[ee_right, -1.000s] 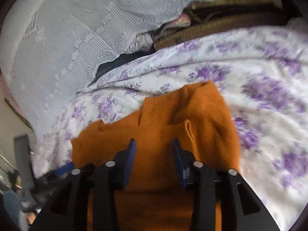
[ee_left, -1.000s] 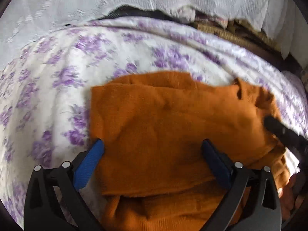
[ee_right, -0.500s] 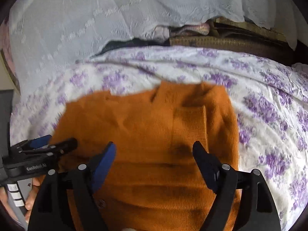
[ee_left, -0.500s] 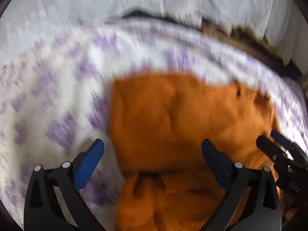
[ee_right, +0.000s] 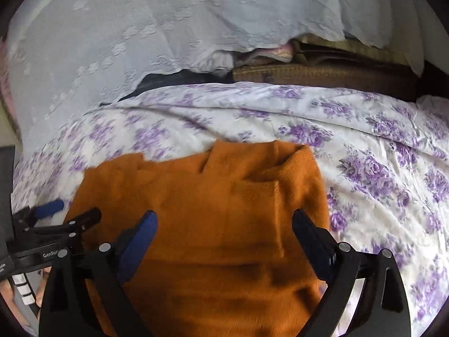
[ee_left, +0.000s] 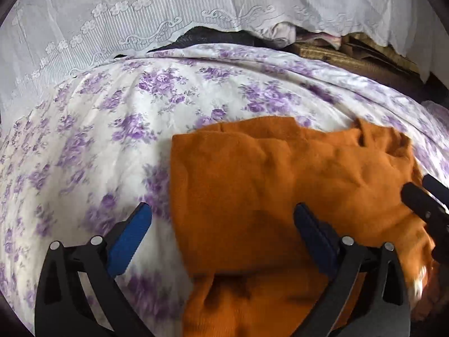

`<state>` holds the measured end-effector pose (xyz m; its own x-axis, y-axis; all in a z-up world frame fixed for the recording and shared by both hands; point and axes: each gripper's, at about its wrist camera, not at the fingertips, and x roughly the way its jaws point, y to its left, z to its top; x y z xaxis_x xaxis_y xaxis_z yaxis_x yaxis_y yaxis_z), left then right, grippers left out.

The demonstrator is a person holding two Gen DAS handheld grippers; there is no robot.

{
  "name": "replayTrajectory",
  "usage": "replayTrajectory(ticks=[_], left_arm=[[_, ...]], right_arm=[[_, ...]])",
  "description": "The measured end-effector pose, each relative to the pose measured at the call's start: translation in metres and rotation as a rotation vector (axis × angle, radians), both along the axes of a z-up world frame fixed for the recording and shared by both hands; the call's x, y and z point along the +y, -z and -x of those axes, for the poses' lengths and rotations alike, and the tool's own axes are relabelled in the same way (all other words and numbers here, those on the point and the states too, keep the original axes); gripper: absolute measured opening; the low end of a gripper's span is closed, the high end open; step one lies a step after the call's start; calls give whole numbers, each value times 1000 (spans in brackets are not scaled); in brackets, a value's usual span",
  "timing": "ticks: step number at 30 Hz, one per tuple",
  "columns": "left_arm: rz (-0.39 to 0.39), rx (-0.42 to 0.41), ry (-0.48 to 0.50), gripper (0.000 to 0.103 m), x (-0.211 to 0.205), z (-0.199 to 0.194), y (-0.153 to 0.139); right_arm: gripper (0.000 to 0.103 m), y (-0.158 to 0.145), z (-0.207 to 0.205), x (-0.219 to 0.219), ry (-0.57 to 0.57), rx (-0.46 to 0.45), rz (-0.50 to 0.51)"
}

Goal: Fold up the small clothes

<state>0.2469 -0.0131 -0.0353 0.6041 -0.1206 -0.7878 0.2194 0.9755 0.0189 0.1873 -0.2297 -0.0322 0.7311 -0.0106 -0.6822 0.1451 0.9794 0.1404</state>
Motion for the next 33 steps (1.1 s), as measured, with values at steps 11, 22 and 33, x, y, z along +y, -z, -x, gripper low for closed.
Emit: replayTrajectory(ticks=[11,22,33], left_arm=[[88,147,-22,99,26,35,22],[59,145,26,99,41,108,24],[172,197,58,99,67,153,21]], right_arm=[[100,15,39,17,-23,66,56],[100,20,112,-7,8,45,-91],[100,29,168,-27,-3,40,-240]])
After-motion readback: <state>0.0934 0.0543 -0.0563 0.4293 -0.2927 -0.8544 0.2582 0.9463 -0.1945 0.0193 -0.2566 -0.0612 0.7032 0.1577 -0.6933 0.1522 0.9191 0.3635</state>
